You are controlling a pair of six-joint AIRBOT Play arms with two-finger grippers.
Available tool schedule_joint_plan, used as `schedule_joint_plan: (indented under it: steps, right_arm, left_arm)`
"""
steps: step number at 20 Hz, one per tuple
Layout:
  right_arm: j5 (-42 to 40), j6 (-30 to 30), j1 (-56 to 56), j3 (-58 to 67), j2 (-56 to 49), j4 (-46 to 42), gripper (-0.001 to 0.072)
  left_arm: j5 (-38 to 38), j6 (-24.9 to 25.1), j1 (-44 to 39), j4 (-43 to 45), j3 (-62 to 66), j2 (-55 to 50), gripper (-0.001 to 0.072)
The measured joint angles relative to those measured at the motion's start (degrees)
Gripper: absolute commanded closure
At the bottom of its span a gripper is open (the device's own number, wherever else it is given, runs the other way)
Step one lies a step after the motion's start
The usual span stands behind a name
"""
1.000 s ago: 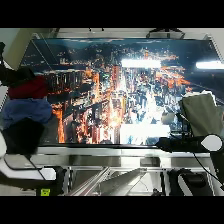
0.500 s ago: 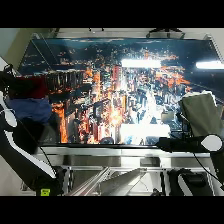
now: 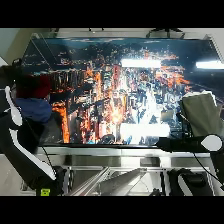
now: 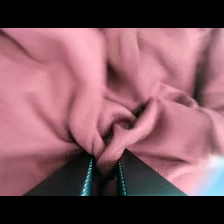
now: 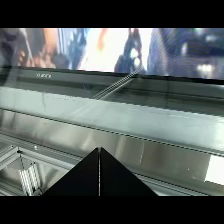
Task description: Fold the shirts.
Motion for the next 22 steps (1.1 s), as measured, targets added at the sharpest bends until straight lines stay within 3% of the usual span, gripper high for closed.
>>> schedule_joint_plan:
  steps: [5, 10, 18, 19, 20, 21, 22]
  right_arm:
    - [-0.24, -0.02, 0.00, 0.00, 0.00, 0.00, 0.0688]
    - [-1.07, -1.70, 0.00, 0.00, 0.00, -0.02, 0.0687]
    - [-2.99, -2.54, 0.00, 0.00, 0.00, 0.02, 0.0687]
    - [-3.17, -2.64, 0.00, 0.00, -0.04, 0.02, 0.0681]
    - [-3.52, -2.64, 0.00, 0.00, -0.13, 0.02, 0.0677]
    - [-3.96, -2.67, 0.00, 0.00, -0.28, 0.09, 0.0552]
    - [-4.42, -2.73, 0.00, -0.02, -0.50, 0.35, 0.0328]
  left_arm:
    - [2.58, 0.33, -11.10, -10.12, -1.55, 15.78, 0.0685]
    - [6.51, -0.57, -25.70, -13.18, -9.92, 27.96, 0.0686]
    - [3.96, -1.03, -47.60, -13.44, -29.24, 28.70, 0.0682]
    - [3.45, -1.05, -49.13, -13.55, -30.60, 27.67, 0.0468]
    - [3.19, -1.03, -50.14, -13.68, -31.36, 26.67, -0.0008]
    - [3.13, -1.05, -50.60, -13.53, -31.45, 25.66, 0.0018]
    - [3.74, -1.20, -50.69, -13.35, -30.95, 24.79, 0.0018]
